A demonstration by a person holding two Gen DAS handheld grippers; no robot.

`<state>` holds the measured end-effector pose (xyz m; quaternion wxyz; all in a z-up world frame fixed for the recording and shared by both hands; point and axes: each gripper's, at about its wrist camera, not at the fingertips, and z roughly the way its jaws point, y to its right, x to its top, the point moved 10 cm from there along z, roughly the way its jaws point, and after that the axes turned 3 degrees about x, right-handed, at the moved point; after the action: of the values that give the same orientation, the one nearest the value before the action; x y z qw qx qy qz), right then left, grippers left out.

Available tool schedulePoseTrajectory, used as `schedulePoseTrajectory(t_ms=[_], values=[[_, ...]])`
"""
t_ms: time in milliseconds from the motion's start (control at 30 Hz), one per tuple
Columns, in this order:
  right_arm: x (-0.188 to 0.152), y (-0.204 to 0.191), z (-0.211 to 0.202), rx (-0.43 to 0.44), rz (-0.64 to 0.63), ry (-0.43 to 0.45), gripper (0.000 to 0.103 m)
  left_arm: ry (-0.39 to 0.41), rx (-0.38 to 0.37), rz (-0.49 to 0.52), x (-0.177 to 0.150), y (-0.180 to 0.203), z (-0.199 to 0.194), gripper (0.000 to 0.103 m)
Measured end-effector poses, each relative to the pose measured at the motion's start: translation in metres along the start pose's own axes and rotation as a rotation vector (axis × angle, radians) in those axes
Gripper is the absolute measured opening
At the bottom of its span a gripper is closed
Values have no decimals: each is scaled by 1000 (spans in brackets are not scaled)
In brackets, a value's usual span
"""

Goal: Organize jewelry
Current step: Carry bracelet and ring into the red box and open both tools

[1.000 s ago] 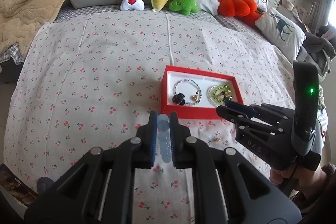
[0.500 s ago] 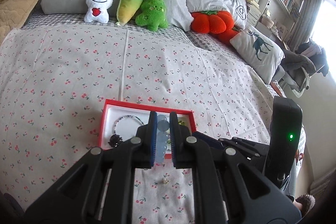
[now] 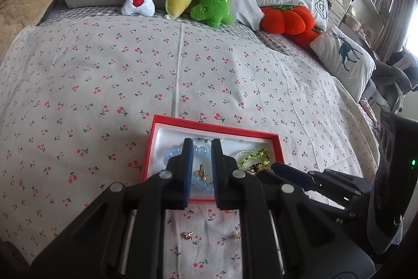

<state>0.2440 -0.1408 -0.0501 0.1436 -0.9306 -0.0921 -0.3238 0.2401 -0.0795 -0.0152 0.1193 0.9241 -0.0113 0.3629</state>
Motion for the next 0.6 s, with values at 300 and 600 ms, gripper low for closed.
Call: schedulePoseTrajectory(t_ms=[300,600], values=[[7,-9,4,-3,-17,9,20,-70,122,7,-37,-38,-14,34],[6,-14,13,-17,-29,-4,20,-176,200,-6,-75,-72,-16,54]])
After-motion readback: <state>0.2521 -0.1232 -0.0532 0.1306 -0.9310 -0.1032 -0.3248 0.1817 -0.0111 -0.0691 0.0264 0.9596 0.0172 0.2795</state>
